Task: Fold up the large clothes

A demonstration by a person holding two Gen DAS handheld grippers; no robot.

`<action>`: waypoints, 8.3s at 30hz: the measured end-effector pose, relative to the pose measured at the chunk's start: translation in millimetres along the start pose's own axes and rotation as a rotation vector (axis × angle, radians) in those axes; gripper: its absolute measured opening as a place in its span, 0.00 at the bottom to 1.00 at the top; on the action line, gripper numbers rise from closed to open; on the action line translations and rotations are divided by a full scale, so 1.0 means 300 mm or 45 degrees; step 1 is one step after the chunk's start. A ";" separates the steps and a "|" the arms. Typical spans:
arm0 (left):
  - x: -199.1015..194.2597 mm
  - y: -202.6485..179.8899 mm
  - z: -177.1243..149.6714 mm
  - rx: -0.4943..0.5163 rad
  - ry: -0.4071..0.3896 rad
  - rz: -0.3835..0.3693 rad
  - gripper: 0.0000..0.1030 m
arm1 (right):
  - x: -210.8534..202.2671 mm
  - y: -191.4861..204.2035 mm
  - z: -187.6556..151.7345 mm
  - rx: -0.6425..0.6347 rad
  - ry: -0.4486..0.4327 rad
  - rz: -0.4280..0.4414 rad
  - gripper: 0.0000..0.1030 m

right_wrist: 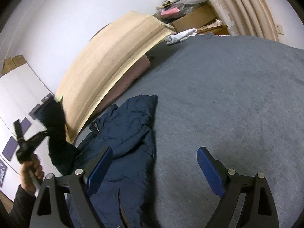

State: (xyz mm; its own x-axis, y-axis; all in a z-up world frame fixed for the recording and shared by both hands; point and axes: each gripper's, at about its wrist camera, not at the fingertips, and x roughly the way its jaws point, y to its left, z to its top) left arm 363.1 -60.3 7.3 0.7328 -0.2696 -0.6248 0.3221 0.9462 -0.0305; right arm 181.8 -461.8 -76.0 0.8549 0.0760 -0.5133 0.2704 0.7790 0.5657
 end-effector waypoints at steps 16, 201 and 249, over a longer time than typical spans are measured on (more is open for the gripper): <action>-0.049 0.102 -0.081 -0.137 0.160 -0.112 0.70 | 0.103 0.168 0.065 -0.038 0.161 0.175 0.89; 0.474 -0.027 -0.338 0.052 0.309 0.146 0.68 | 0.926 0.173 0.374 -0.058 0.384 -0.086 0.15; -0.377 0.482 -0.945 -0.474 0.356 0.311 0.69 | 0.084 0.385 -0.086 -0.453 0.306 -0.065 0.74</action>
State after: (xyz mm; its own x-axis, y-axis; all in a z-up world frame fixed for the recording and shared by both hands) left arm 156.9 157.7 -147.6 0.5558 -0.0234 -0.8310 -0.1100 0.9887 -0.1015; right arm 223.2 -354.0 -40.2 0.7057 0.1414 -0.6943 0.1046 0.9483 0.2996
